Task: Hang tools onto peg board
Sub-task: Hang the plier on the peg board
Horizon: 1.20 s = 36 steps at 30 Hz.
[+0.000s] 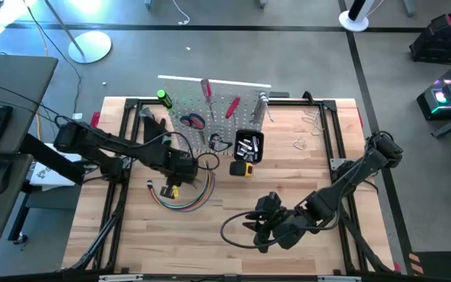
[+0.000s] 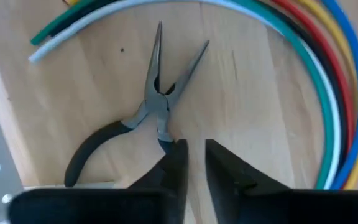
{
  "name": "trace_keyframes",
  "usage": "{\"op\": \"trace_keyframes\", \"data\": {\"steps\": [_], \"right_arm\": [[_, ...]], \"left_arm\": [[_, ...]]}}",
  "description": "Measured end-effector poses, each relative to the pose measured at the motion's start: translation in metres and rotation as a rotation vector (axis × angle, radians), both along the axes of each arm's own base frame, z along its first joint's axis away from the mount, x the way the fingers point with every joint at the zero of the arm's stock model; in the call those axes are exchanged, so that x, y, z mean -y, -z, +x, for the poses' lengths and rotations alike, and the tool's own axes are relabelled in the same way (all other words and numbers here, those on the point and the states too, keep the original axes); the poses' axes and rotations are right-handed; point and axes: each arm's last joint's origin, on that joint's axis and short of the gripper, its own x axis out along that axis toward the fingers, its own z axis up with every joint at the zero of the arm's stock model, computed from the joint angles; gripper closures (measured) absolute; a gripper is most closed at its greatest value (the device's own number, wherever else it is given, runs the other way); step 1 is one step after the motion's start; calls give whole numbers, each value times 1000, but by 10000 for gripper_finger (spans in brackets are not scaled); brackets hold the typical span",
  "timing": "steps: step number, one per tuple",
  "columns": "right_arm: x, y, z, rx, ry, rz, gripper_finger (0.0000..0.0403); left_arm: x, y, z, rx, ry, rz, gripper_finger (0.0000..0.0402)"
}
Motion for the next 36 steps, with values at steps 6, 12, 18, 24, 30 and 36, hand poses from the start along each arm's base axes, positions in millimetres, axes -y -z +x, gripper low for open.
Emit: {"op": "trace_keyframes", "data": {"steps": [6,12,18,24,30,36], "right_arm": [[0,-1,1,7,-1,6,293],[0,-1,0,5,-14,-10,293],[0,0,0,6,-12,-19,293],[0,0,0,4,-11,-15,293],[0,0,0,0,-14,-12,293],[0,0,0,-3,-16,-17,293]], "left_arm": [[-5,12,6,-32,-134,7,283],[-11,19,8,-66,-297,-76,222],[-19,24,15,-34,-335,-55,200],[-23,42,24,-66,-336,-33,204],[-21,51,23,-143,-298,-3,216],[-23,50,22,-125,-291,27,312]]}}
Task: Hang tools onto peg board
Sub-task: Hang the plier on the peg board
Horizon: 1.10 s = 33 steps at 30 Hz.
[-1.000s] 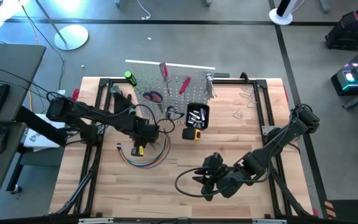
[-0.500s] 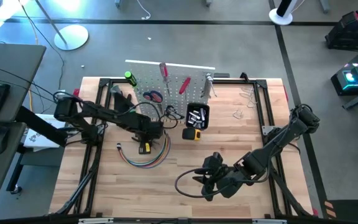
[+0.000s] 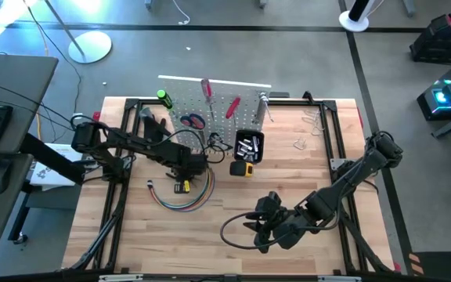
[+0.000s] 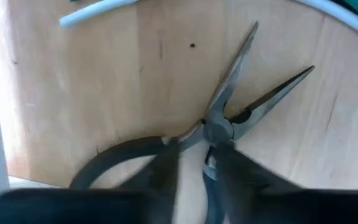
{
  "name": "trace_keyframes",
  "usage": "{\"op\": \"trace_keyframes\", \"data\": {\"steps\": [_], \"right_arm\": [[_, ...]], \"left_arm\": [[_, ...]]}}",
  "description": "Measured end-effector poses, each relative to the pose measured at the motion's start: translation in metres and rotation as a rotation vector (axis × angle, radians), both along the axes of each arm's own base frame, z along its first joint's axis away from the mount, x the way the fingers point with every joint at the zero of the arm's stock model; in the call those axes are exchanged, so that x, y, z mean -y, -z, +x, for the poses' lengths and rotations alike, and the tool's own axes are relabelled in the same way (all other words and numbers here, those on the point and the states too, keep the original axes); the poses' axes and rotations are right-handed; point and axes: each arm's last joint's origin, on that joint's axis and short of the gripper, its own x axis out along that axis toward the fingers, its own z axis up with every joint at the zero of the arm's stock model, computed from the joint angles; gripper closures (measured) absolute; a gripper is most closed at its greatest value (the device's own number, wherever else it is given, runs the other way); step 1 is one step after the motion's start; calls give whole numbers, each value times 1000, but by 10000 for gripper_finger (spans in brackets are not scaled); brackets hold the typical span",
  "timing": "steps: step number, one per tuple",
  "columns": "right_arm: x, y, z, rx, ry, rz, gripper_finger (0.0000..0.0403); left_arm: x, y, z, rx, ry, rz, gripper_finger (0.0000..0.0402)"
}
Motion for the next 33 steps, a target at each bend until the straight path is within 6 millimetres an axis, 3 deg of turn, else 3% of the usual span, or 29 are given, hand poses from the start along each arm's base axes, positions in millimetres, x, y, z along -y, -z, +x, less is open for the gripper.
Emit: {"op": "trace_keyframes", "data": {"steps": [2,6,11,24,29,33], "right_arm": [[0,1,0,-7,1,-4,293],[0,1,-1,-9,1,-3,293],[0,1,-1,-12,-1,-7,293],[0,3,-4,-37,-2,-36,293],[1,3,-3,-38,2,-38,293],[5,3,-1,-38,13,-38,293]], "left_arm": [[1,2,-1,0,-37,-50,373],[5,5,-3,11,-126,-92,396],[13,-9,-7,41,-133,-172,401],[19,-78,-40,243,-207,-222,401],[19,-86,-48,248,-281,-251,401],[20,-85,-47,246,-245,-245,391]]}}
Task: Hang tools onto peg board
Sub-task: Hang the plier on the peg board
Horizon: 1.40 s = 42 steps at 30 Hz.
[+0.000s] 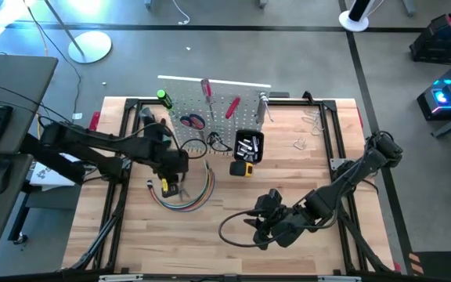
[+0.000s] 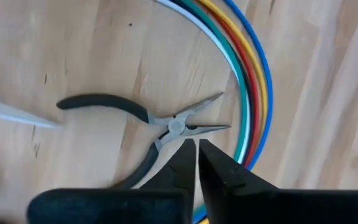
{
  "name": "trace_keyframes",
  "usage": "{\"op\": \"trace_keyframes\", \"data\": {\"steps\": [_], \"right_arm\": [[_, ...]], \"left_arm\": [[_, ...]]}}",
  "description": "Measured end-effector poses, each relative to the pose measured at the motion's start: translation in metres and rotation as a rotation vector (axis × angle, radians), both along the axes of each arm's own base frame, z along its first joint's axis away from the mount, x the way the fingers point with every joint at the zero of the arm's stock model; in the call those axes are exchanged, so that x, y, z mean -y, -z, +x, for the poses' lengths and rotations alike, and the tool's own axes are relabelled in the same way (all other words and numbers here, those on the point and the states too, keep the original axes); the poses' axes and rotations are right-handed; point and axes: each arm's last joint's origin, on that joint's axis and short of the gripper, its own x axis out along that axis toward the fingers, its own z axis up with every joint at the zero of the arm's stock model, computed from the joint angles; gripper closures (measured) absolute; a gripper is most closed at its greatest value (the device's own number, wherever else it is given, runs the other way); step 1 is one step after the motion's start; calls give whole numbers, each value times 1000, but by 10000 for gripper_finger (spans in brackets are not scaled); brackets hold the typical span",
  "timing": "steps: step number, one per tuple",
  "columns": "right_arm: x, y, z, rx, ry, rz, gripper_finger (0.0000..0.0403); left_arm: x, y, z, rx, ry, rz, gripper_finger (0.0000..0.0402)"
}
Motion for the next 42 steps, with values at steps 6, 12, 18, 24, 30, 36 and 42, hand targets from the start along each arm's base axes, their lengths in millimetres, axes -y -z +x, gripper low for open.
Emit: {"op": "trace_keyframes", "data": {"steps": [6,12,18,24,30,36,42], "right_arm": [[3,0,2,2,11,2,293],[3,0,2,2,8,3,293],[3,0,2,-1,7,-1,293],[3,0,2,-3,-6,-18,293],[4,1,2,-9,-3,-23,293],[5,1,2,-16,1,-21,293],[5,1,2,-15,2,-18,293]], "left_arm": [[0,7,1,-30,284,112,323],[0,28,8,-150,449,136,233],[0,55,19,-252,481,138,172],[4,96,22,-299,434,107,160],[20,110,16,-303,358,228,209],[33,112,13,-276,329,346,354],[42,112,10,-271,331,385,379]]}}
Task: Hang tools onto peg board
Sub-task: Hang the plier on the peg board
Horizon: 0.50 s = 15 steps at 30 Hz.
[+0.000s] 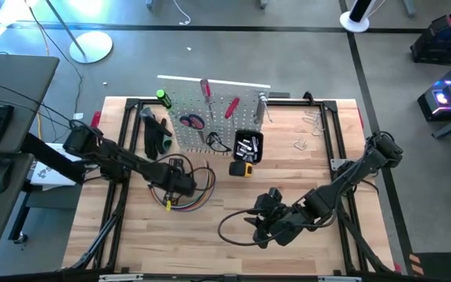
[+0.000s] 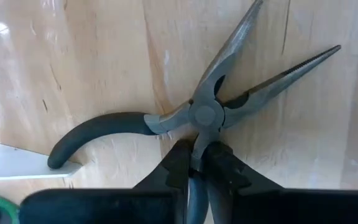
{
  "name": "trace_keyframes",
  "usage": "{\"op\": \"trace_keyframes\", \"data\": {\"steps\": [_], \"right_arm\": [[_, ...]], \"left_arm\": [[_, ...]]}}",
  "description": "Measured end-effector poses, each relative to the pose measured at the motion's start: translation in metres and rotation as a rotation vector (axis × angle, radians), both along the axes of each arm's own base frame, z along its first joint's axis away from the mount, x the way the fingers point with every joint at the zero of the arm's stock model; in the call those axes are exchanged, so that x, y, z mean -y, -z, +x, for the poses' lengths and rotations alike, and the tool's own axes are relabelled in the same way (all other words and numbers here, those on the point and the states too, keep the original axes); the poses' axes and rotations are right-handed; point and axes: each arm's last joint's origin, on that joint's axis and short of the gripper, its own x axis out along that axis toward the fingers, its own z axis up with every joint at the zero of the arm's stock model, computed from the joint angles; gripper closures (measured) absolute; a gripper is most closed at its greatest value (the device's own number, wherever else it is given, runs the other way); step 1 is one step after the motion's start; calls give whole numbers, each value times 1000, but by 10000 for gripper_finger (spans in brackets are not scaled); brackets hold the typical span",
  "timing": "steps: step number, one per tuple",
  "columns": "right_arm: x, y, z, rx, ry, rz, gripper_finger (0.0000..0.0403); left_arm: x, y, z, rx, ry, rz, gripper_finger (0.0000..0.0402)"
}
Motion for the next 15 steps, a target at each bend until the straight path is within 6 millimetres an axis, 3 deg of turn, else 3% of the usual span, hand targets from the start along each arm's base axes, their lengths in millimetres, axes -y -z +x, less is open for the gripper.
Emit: {"op": "trace_keyframes", "data": {"steps": [4,10,15], "right_arm": [[0,0,0,0,0,0,293],[0,0,0,1,0,-2,293],[-2,0,-2,0,-9,-1,293]], "left_arm": [[1,-9,-1,20,-13,-5,379],[-2,-53,-12,130,-104,-175,383],[-3,-75,-27,187,-156,-179,385]]}}
